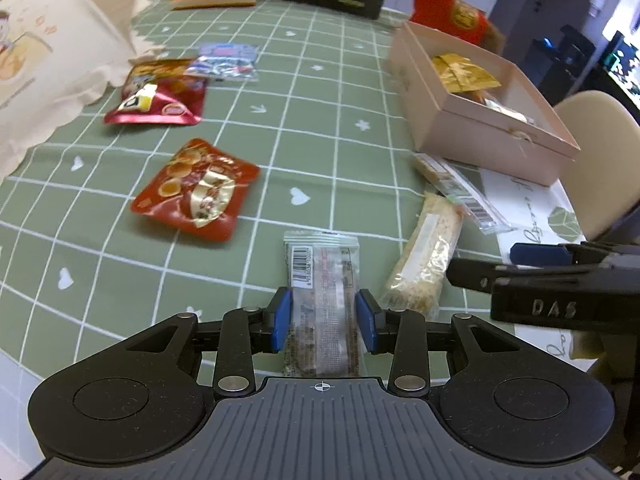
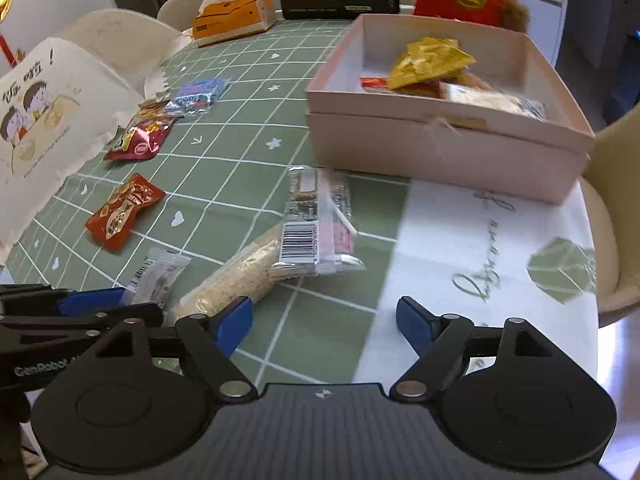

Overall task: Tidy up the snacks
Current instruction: 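Grasp the clear hawthorn-bar packet with the right tool while the left tool holds its packet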

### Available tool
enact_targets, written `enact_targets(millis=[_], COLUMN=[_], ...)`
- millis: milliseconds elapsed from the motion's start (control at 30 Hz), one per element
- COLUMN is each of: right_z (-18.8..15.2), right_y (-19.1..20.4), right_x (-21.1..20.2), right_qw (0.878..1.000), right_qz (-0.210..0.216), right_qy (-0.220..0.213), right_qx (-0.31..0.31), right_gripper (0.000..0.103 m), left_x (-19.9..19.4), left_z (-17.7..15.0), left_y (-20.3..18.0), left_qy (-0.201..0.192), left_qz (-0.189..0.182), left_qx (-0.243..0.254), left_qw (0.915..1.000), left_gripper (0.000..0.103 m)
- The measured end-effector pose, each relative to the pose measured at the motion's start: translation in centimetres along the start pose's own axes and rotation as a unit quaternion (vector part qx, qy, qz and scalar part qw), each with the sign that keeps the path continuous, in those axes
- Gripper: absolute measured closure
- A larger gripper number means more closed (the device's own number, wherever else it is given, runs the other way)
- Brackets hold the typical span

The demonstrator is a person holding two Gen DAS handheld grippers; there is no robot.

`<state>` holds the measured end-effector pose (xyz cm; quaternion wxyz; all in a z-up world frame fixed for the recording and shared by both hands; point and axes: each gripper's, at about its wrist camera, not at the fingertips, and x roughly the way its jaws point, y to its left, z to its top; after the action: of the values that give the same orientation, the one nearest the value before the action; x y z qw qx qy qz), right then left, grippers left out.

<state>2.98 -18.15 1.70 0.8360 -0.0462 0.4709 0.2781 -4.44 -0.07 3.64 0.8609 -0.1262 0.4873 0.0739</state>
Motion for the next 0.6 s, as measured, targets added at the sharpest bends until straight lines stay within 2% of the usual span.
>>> enact_targets(millis=[67,167,300,367,500,600], right_z=[-0.3,-1.2,-1.5,-1.1,2.0,4.8], right_y=[0.0,-0.9,-3.2,-3.7,-3.9,-2.3], right_x=[-0.1,-0.4,-1.5,-2.3,-2.9,-0.8], right_qw=[1.0,0.998,0.998,0.999,0.999,0.999], right_qz=[-0.009,-0.047,-0.058,-0.042,0.027,0.027], right_qy=[0.0,-0.001,-0.001,-0.011,-0.028,-0.029], right_qx=[-0.018,-0.042,-0.034,-0.029,0.014,0.019], right_gripper=[0.023,0.023,0.023,0.023,0.023,0.023], left_x=[0.1,0.4,0.8,0.8,0.5,0.1], left_z=[0.4,0.9,1.2,1.3,1.3,1.3], left_y=[0.1,-0.2,-0.5,-0.6,-0.7,-0.8], left_qy=[0.002,-0.002,-0.005,-0.006,-0.002,-0.001], left_qz=[-0.004,-0.011,-0.019,-0.021,-0.022,-0.018], left_qx=[-0.006,-0.011,-0.022,-0.024,-0.017,-0.013], left_qw=[1.0,0.9999,0.9996,0.9995,0.9996,0.9997], left_gripper=[0.062,0.062,0.062,0.062,0.062,0.062])
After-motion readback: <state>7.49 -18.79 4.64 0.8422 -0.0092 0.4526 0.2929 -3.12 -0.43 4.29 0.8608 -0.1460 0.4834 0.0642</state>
